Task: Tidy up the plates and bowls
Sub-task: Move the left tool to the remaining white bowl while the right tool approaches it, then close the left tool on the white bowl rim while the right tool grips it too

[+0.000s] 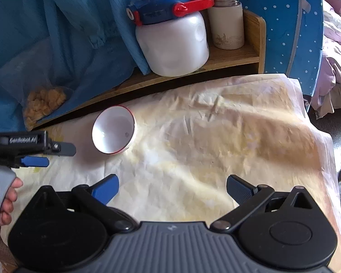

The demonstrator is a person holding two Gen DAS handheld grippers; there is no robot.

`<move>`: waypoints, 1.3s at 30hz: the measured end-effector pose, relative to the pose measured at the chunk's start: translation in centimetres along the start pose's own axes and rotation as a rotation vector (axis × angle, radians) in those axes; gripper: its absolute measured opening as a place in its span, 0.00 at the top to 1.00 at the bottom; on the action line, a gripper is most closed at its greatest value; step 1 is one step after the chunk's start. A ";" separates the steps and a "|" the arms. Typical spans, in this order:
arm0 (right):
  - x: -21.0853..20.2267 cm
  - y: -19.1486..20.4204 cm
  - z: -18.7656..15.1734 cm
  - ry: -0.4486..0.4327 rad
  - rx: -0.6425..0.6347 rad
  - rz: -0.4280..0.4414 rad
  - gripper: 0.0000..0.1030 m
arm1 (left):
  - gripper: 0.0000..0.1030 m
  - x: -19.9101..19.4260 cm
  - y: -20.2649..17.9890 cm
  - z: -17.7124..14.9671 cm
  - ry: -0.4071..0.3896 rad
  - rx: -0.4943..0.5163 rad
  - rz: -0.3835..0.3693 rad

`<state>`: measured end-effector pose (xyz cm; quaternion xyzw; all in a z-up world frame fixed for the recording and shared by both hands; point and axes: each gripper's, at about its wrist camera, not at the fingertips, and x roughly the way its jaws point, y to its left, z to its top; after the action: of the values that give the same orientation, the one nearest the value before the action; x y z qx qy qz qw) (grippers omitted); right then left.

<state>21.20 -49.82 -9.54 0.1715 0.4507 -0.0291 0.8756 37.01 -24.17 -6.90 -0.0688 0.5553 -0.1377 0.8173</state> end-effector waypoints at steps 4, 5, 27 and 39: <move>1.5 0.3 0.7 -0.014 -0.041 -0.008 0.00 | 0.01 1.8 0.3 1.0 -0.027 -0.041 -0.033; 2.0 0.5 1.0 -0.018 -0.062 -0.006 0.00 | 0.01 2.2 0.4 1.2 -0.030 -0.051 -0.031; 8.4 2.6 5.7 -0.009 -0.280 0.064 0.04 | 0.01 5.9 -0.5 1.4 -0.007 -0.136 0.019; 9.8 3.4 6.0 0.001 -0.338 0.070 0.19 | 0.01 6.5 -0.9 1.1 -0.009 -0.116 0.055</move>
<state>32.40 -47.57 -13.24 0.0376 0.4434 0.0776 0.8922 40.10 -27.05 -12.06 -0.1015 0.5603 -0.0823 0.8179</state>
